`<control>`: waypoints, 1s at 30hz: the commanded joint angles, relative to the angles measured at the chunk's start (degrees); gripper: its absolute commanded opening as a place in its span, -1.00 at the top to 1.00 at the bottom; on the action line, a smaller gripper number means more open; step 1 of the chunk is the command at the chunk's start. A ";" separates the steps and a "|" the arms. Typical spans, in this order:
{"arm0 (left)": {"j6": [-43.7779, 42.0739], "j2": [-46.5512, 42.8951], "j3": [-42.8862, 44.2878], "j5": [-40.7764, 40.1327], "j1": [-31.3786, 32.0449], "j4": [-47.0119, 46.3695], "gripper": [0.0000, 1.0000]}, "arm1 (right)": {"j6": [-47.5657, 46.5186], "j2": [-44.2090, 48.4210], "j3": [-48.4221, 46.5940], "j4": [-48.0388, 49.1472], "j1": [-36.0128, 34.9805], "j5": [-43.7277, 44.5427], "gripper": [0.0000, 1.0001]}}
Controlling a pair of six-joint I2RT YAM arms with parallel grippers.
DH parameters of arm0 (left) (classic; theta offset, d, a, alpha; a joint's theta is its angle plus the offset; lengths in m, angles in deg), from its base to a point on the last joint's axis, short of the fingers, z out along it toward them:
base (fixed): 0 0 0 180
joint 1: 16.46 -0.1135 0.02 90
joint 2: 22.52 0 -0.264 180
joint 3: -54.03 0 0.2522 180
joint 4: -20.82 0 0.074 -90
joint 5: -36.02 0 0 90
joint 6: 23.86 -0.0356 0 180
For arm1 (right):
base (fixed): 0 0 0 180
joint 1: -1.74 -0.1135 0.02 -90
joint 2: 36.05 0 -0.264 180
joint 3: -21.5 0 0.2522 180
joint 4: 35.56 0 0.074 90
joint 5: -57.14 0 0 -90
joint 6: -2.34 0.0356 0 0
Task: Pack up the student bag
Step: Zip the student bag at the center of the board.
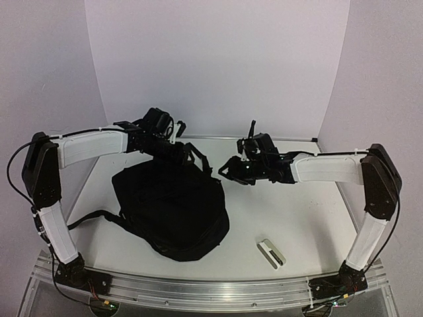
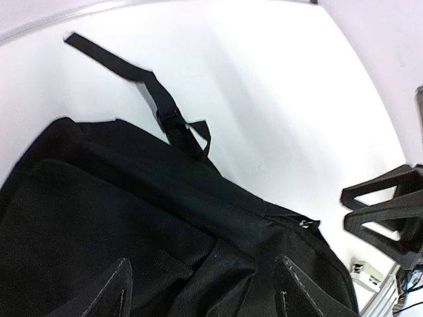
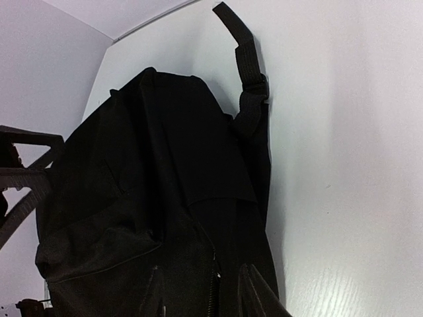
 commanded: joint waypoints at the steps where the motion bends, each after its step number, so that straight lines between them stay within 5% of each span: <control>1: -0.27 3.34 2.02 -0.95 0.41 2.43 -0.43 | -4.33 -3.67 -4.36 1.19 0.50 -2.70 0.36; 9: 0.73 4.97 1.43 -1.19 0.37 1.68 -0.40 | -6.51 -7.00 -6.80 -0.29 0.39 -6.27 0.47; 24: 1.13 6.13 0.70 -1.69 0.41 1.79 -0.41 | -6.88 -8.09 -7.64 -1.52 0.35 -5.60 0.98; 30: 2.54 6.57 0.27 -4.68 0.31 3.03 -0.40 | -6.45 -4.47 -5.29 -2.37 0.07 -3.42 1.00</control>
